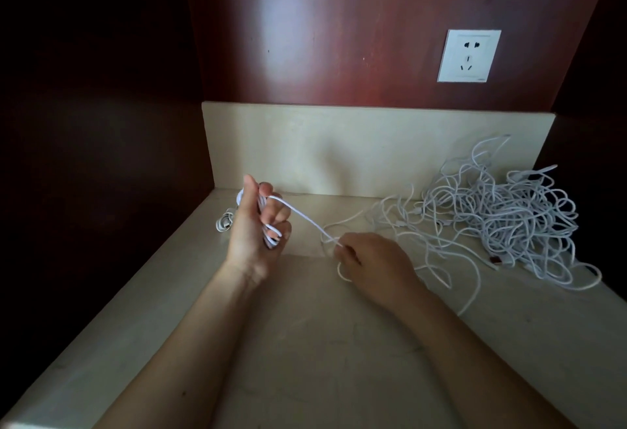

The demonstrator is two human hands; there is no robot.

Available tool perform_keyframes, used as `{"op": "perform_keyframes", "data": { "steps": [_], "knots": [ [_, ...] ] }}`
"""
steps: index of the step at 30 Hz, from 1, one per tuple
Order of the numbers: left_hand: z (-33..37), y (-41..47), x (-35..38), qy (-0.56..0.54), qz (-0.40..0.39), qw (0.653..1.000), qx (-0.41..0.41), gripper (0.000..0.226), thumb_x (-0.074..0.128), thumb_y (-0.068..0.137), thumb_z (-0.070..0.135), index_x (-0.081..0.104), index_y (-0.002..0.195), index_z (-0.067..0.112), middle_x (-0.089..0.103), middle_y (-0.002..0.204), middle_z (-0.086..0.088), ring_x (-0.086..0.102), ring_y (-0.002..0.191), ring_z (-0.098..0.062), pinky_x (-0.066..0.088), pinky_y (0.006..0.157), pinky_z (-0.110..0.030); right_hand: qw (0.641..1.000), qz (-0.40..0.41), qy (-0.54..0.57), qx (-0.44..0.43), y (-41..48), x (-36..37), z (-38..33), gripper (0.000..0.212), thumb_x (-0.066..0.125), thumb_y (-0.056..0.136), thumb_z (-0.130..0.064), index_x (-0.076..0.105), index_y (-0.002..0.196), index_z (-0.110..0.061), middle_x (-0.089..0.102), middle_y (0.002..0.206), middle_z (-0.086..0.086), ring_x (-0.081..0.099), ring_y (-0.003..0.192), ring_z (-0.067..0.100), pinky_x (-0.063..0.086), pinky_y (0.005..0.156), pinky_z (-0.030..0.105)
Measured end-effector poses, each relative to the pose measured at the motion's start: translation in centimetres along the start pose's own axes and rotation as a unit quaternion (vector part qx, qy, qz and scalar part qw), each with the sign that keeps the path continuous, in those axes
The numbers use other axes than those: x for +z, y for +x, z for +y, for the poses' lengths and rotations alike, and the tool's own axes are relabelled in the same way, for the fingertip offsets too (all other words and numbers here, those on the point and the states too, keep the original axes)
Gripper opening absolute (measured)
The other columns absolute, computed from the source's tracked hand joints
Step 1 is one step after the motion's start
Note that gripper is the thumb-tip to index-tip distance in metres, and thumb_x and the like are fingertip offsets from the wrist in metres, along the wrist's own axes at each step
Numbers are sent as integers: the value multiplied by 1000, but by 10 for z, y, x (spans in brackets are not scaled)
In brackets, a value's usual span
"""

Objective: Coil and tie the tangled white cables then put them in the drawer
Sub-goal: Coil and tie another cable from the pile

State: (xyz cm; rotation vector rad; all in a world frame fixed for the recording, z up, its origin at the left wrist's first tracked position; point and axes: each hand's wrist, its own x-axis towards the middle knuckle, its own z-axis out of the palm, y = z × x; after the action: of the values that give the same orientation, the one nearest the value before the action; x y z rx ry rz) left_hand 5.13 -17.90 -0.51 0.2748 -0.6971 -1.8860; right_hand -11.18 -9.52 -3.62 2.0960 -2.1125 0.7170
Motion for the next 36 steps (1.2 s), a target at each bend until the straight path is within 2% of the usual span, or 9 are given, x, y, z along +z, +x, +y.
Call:
{"op": "perform_keyframes", "data": {
  "steps": [4, 7, 9, 15, 21, 26, 29, 33, 36],
  "knots": [
    [-6, 2, -3, 189, 37, 981, 9, 40, 35, 102, 47, 40, 73, 20, 25, 45, 5, 24, 40, -6, 16, 34, -13, 998, 54, 31, 17, 1, -3, 3, 33, 55, 81, -40, 69, 108, -28, 71, 94, -6, 65, 95, 22, 48, 88, 37],
    [-16, -4, -1, 319, 12, 947, -16, 38, 38, 101, 46, 43, 76, 19, 28, 44, 5, 30, 39, -8, 26, 34, -14, 985, 103, 136, 2, -1, -3, -9, 66, 54, 73, -54, 54, 134, -29, 69, 105, -16, 62, 100, 10, 46, 93, 32],
    [-20, -8, 1, 363, -23, 931, -33, 38, 41, 99, 49, 49, 76, 20, 31, 45, 5, 36, 40, -9, 30, 39, -17, 969, 90, 230, -1, -2, -3, -17, 64, 60, 79, -46, 45, 140, -35, 69, 107, -18, 62, 104, 2, 48, 88, 29],
    [-20, -15, 5, 456, -75, 887, -17, 44, 39, 102, 45, 68, 107, 12, 32, 46, 3, 34, 43, -11, 32, 43, -20, 934, 86, 345, -20, -2, -8, -13, 55, 65, 88, -8, 49, 127, -43, 73, 98, -12, 70, 91, 7, 55, 80, 37],
    [-22, -17, 7, 554, -106, 825, 22, 40, 37, 103, 38, 54, 136, 22, 37, 43, 6, 33, 38, -9, 33, 38, -21, 898, 119, 423, 10, 1, -17, -16, 44, 61, 86, 5, 60, 121, -21, 73, 80, 2, 69, 79, 12, 50, 77, 22],
    [-18, -20, 8, 559, -137, 818, 20, 42, 35, 104, 35, 60, 121, 7, 36, 43, 6, 30, 36, -7, 31, 39, -20, 856, 56, 509, 71, 7, -28, -24, 36, 57, 88, 10, 61, 114, -15, 69, 84, 17, 68, 72, 30, 55, 68, 41],
    [-17, -26, 12, 568, -180, 803, 6, 41, 33, 103, 35, 57, 107, 2, 37, 44, 4, 30, 34, -6, 31, 38, -18, 852, 45, 516, 82, 9, -34, -27, 23, 53, 91, 7, 62, 104, -9, 60, 88, 16, 60, 55, 17, 50, 52, 28],
    [-14, -33, 17, 552, -208, 807, -36, 42, 39, 103, 38, 53, 103, -1, 40, 46, 7, 31, 39, -7, 31, 44, -26, 867, 21, 490, 92, 7, -31, -29, 18, 53, 92, -1, 68, 92, -12, 58, 62, -14, 49, 50, -1, 37, 48, 17],
    [-7, -35, 19, 547, -243, 798, -71, 9, 55, 98, 14, 57, 90, 17, 53, 51, 13, 38, 47, -6, 32, 44, -22, 843, -8, 527, 107, 5, -33, -30, 23, 51, 91, -1, 70, 90, -13, 59, 61, 2, 49, 53, 10, 39, 49, 21]
  ]
}}
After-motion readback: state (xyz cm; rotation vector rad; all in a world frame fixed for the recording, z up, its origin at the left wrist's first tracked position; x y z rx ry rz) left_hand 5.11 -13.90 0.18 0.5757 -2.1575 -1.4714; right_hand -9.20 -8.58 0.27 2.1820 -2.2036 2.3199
